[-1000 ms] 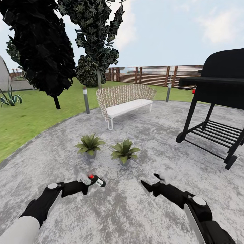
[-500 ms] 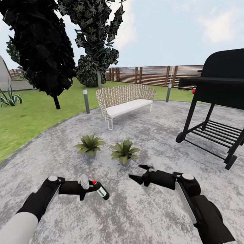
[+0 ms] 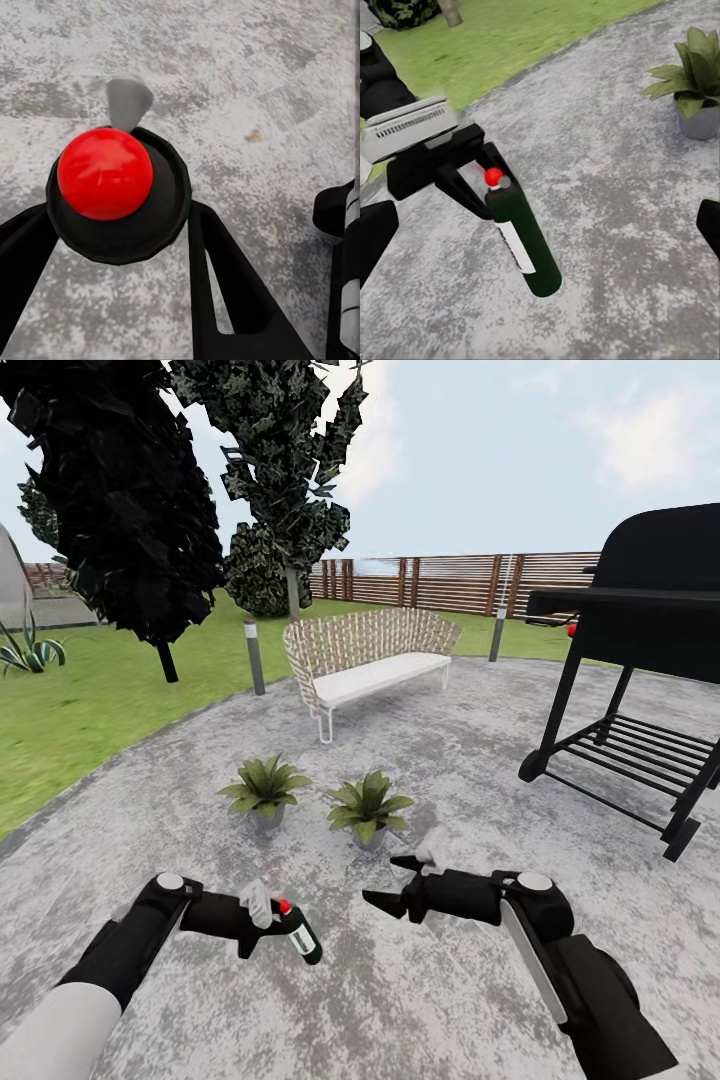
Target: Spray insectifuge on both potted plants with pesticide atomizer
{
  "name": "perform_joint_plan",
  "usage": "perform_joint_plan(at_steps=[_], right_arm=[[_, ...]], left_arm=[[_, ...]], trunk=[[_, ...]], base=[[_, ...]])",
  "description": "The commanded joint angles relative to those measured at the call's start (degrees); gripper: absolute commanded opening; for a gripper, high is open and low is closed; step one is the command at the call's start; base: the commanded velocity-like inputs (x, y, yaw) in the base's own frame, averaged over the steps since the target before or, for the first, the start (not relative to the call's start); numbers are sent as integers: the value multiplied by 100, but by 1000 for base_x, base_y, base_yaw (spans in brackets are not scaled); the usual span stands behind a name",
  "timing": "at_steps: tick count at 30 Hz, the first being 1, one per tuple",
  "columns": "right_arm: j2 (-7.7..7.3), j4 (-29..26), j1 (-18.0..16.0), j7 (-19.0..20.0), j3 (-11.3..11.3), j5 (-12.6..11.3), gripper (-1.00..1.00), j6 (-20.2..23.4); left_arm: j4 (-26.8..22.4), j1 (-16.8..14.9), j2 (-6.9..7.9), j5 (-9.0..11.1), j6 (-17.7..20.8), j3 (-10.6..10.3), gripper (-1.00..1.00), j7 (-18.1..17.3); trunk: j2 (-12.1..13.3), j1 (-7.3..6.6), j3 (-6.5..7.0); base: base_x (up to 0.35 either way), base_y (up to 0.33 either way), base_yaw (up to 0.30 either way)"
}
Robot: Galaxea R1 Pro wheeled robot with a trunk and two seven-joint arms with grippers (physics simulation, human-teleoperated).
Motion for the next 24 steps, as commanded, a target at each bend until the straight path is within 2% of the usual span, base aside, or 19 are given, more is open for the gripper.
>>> perform_joint_plan(at_steps=[1, 7, 8, 12, 13, 14, 17, 24], right_arm=[[-5, 1, -4, -18, 16, -55, 100, 49], [-4, 6, -4, -18, 310, -48, 100, 49], [-4, 6, -4, -18, 359, -47, -100, 49], [-4, 6, -4, -18, 408, 0, -100, 55], [-4, 3, -4, -18, 409, 91, -100, 52], [-4, -2, -4, -18, 411, 348, -100, 50], [-4, -8, -4, -18, 412, 428, -100, 49], [-4, -11, -4, -18, 417, 437, -100, 51]], left_arm=[[-9, -8, 1, -13, 88, -62, -100, -19], [-148, -105, -22, -17, 219, -426, -100, -17], [-182, -144, -23, -17, 241, -550, -100, -17], [-417, -244, -25, -23, 455, -833, -100, -16], [-519, -252, -25, -24, 468, -910, -100, -16], [-786, -261, -18, -28, 580, -1105, -100, -16], [-1109, -263, -20, -33, 673, -1372, -100, -16], [-1410, -263, -23, -34, 683, -1523, -100, -16]], trunk=[[-3, -1, -6], [-3, -1, -6], [-3, -1, -6], [-3, -1, -6], [-3, -1, -6], [-3, -1, -6], [-3, -1, -6], [-3, -1, -6]], base=[[0, 0, 0], [0, 0, 0], [0, 0, 0], [0, 0, 0], [0, 0, 0], [0, 0, 0], [0, 0, 0], [0, 0, 0]])
